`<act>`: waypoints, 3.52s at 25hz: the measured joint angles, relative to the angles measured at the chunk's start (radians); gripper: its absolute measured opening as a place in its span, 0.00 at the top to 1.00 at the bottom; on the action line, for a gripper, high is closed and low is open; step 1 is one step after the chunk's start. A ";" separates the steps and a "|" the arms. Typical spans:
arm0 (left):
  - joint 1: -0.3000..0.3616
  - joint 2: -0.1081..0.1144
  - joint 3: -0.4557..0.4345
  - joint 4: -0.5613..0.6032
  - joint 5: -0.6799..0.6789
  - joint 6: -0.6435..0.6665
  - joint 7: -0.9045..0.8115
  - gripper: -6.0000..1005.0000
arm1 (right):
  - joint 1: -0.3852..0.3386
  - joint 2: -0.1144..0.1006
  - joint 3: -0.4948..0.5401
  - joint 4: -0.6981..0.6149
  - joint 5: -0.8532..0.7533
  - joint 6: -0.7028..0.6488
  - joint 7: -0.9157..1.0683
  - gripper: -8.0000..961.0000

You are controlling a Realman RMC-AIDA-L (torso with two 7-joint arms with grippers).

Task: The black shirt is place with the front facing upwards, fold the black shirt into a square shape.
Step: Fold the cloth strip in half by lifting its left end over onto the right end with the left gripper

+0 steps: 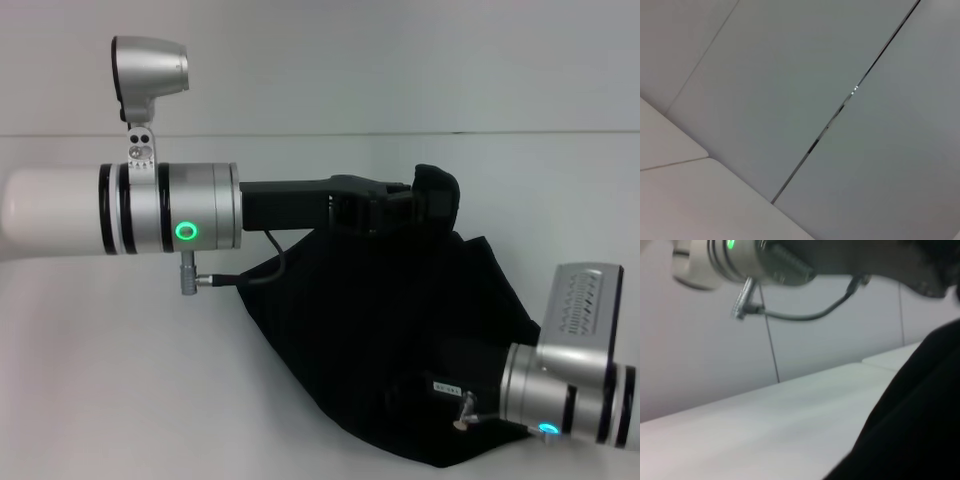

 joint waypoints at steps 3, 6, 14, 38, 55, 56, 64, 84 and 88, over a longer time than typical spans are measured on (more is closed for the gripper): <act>0.003 -0.005 0.000 -0.007 -0.002 0.003 0.012 0.91 | -0.017 -0.002 0.001 0.002 0.000 -0.011 0.002 0.98; 0.002 -0.009 0.006 -0.029 -0.015 0.007 0.026 0.90 | -0.015 0.003 -0.019 0.013 0.000 -0.023 -0.004 0.98; 0.003 -0.009 0.027 -0.060 -0.033 0.002 0.049 0.89 | 0.055 0.013 -0.025 0.105 0.000 0.038 -0.068 0.98; 0.039 -0.003 0.054 -0.037 -0.032 0.010 0.054 0.85 | -0.118 -0.007 0.081 -0.015 0.009 -0.131 -0.028 0.98; 0.009 -0.013 0.123 -0.142 -0.076 -0.074 0.171 0.82 | -0.329 -0.017 0.301 -0.256 0.003 -0.231 0.129 0.98; 0.006 -0.013 0.127 -0.144 -0.077 -0.076 0.172 0.82 | -0.320 -0.017 0.295 -0.256 0.002 -0.225 0.129 0.98; 0.011 -0.011 0.128 -0.139 -0.089 -0.066 0.173 0.81 | -0.179 -0.008 0.159 -0.230 0.000 -0.035 0.163 0.97; -0.029 -0.016 0.306 -0.282 -0.112 -0.173 0.256 0.78 | -0.076 -0.010 0.153 -0.223 0.046 0.048 0.138 0.97; -0.060 -0.016 0.307 -0.340 -0.114 -0.199 0.300 0.77 | -0.098 -0.010 0.154 -0.224 0.052 0.035 0.138 0.97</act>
